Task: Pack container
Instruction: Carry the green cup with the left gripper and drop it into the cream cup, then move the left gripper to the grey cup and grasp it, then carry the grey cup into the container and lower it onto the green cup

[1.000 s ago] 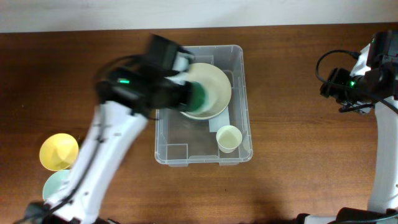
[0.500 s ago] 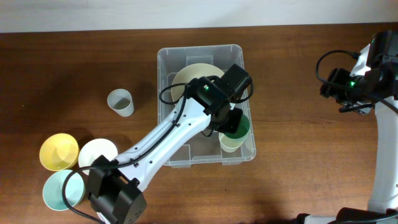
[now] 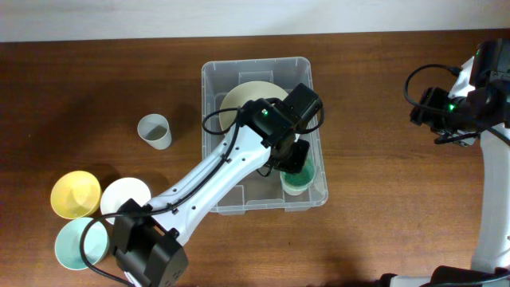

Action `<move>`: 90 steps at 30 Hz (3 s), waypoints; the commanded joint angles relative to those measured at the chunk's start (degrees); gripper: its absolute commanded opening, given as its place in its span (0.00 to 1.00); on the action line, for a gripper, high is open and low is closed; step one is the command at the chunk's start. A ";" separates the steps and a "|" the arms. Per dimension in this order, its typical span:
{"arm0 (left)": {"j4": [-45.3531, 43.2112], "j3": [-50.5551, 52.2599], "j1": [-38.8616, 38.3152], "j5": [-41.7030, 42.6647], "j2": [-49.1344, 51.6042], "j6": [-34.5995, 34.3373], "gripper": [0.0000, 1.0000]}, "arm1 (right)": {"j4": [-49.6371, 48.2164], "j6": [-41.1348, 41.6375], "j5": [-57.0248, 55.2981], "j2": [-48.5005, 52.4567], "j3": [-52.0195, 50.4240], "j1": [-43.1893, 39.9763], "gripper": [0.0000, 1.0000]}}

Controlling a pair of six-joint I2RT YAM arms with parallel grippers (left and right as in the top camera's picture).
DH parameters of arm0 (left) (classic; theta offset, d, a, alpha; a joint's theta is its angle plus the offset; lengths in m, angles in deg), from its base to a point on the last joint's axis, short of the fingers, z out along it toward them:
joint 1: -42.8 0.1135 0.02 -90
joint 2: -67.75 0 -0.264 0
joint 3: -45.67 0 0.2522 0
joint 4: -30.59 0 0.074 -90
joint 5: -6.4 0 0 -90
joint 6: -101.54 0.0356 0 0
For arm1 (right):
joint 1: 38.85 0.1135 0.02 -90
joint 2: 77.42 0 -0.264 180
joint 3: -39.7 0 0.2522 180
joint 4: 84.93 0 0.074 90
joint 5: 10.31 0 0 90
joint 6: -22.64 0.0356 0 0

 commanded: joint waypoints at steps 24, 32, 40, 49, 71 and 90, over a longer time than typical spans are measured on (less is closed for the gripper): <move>5.97 -3.45 50.05 -7.69 -5.31 -0.02 0.86 | 0.02 -0.57 0.11 0.15 -0.24 0.26 0.66; 2.60 2.45 50.45 -7.58 4.26 1.66 0.86 | 0.07 -0.59 0.11 0.15 -0.24 0.26 0.65; 1.90 2.51 50.47 -7.56 14.93 1.68 0.80 | 0.07 -0.59 0.11 0.15 -0.24 0.26 0.66; 4.17 -1.42 50.42 -7.80 14.51 3.41 0.01 | 0.07 -0.59 0.11 0.15 -0.24 0.26 0.66; 5.64 -8.00 7.34 -3.04 -11.04 0.31 0.01 | 0.07 -0.57 0.13 0.15 -0.24 0.26 0.66; 6.86 -8.00 -4.07 -10.38 0.90 -2.43 0.01 | 0.24 -0.57 0.11 0.15 -0.24 0.26 0.66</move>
